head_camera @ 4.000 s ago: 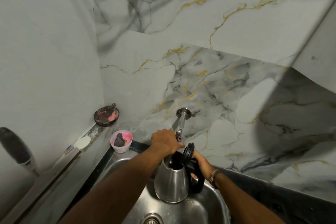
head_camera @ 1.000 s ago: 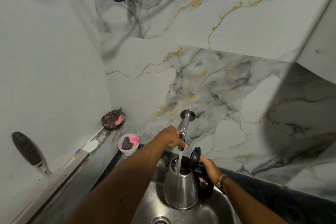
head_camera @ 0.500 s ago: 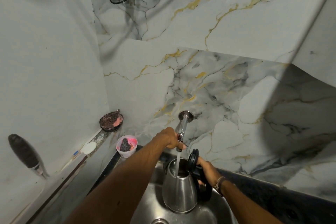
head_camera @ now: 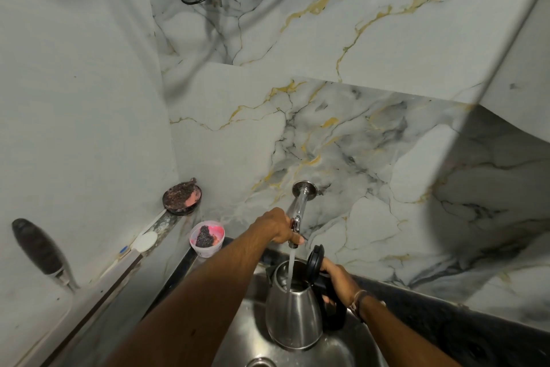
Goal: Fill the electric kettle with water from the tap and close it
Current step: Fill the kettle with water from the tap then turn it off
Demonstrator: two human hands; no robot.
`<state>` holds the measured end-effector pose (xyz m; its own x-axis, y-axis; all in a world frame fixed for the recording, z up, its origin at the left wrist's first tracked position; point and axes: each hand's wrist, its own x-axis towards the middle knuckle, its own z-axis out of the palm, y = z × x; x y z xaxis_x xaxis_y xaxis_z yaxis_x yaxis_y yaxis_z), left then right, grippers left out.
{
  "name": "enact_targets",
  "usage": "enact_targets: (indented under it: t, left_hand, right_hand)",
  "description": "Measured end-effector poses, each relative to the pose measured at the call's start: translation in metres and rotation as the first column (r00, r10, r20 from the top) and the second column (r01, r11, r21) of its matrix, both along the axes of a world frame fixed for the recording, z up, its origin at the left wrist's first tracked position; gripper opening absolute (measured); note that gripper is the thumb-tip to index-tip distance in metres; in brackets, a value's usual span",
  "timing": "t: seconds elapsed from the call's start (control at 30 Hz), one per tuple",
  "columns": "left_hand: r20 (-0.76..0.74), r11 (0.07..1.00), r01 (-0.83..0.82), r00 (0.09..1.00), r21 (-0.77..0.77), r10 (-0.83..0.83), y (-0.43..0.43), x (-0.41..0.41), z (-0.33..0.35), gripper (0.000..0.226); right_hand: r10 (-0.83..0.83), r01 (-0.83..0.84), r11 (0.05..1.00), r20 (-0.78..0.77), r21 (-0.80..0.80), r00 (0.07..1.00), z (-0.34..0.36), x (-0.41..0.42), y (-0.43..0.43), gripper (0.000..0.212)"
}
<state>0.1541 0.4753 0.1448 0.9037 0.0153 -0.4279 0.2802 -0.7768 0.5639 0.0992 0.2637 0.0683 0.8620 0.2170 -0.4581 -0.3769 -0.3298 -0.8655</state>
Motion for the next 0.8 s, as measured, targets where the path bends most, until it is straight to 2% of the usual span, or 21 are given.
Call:
enact_targets:
  t: [0.1,0.23,0.33,0.47,0.63,0.8]
  left_hand:
    - [-0.002,1.0,-0.001,1.0,0.001,0.001,0.0,0.0,0.0,0.056]
    - [0.001,1.0,0.007,1.0,-0.004,-0.007,0.0,0.0,0.0,0.055]
    - [0.003,1.0,0.009,1.0,-0.004,-0.009,0.001,-0.001,0.0,0.055]
    - [0.005,1.0,0.012,1.0,-0.005,-0.012,0.0,-0.001,0.0,0.053]
    - [0.005,1.0,0.016,1.0,0.0,-0.016,0.0,-0.001,0.0,0.054]
    - [0.007,1.0,0.019,1.0,0.001,-0.019,0.001,0.0,0.0,0.054]
  right_hand:
    - [0.006,-0.006,1.0,0.005,-0.014,1.0,0.003,-0.001,0.001,0.065]
    - [0.036,-0.036,0.999,0.005,-0.009,0.999,-0.001,0.002,0.002,0.102]
    - [0.041,-0.041,0.999,0.006,0.003,0.999,-0.008,0.005,0.001,0.112]
    - [0.035,-0.035,0.999,0.003,0.008,0.999,-0.009,0.004,0.001,0.102]
    - [0.02,-0.02,1.0,0.009,-0.01,1.0,-0.001,0.0,0.003,0.064]
    - [0.009,-0.008,0.999,0.015,-0.038,1.0,-0.001,-0.002,0.005,0.056]
